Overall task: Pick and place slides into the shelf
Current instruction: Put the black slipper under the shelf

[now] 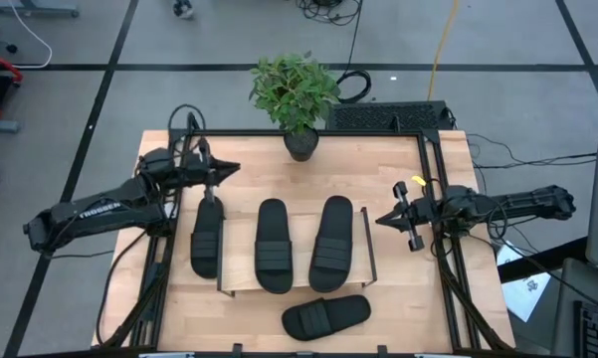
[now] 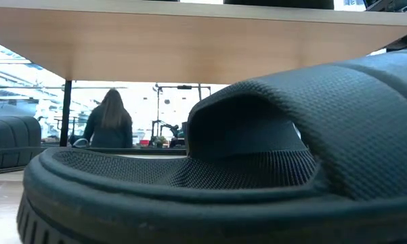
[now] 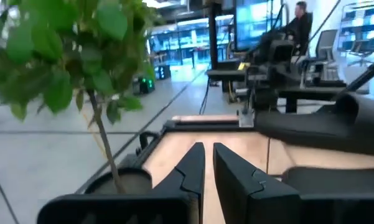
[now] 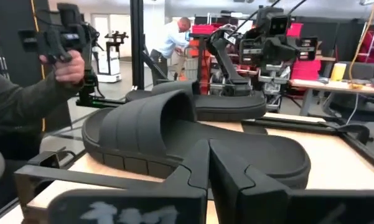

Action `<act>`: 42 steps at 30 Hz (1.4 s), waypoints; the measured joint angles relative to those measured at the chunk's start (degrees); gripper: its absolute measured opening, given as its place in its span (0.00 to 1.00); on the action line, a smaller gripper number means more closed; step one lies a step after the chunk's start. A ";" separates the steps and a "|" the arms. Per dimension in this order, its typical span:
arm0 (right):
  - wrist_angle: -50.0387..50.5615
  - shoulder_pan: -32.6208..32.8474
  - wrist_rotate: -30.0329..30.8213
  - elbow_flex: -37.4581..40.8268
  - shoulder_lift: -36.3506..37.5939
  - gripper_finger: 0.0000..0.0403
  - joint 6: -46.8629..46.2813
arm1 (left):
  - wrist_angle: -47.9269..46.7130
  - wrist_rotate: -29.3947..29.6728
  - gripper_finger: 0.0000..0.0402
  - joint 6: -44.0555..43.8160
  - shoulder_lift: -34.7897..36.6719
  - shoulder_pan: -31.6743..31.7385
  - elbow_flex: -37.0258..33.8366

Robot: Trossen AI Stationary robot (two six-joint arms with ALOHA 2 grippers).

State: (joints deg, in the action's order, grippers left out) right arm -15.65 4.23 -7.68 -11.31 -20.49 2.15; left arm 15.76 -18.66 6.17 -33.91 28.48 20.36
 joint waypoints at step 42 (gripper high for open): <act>-11.95 0.00 7.42 0.00 0.07 0.00 2.19 | -2.68 21.75 0.09 9.71 -24.12 -56.30 21.53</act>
State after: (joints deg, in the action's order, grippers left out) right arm -27.59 4.23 -0.27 -11.31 -20.42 4.35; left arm 13.08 3.09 15.88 -58.03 -27.81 41.89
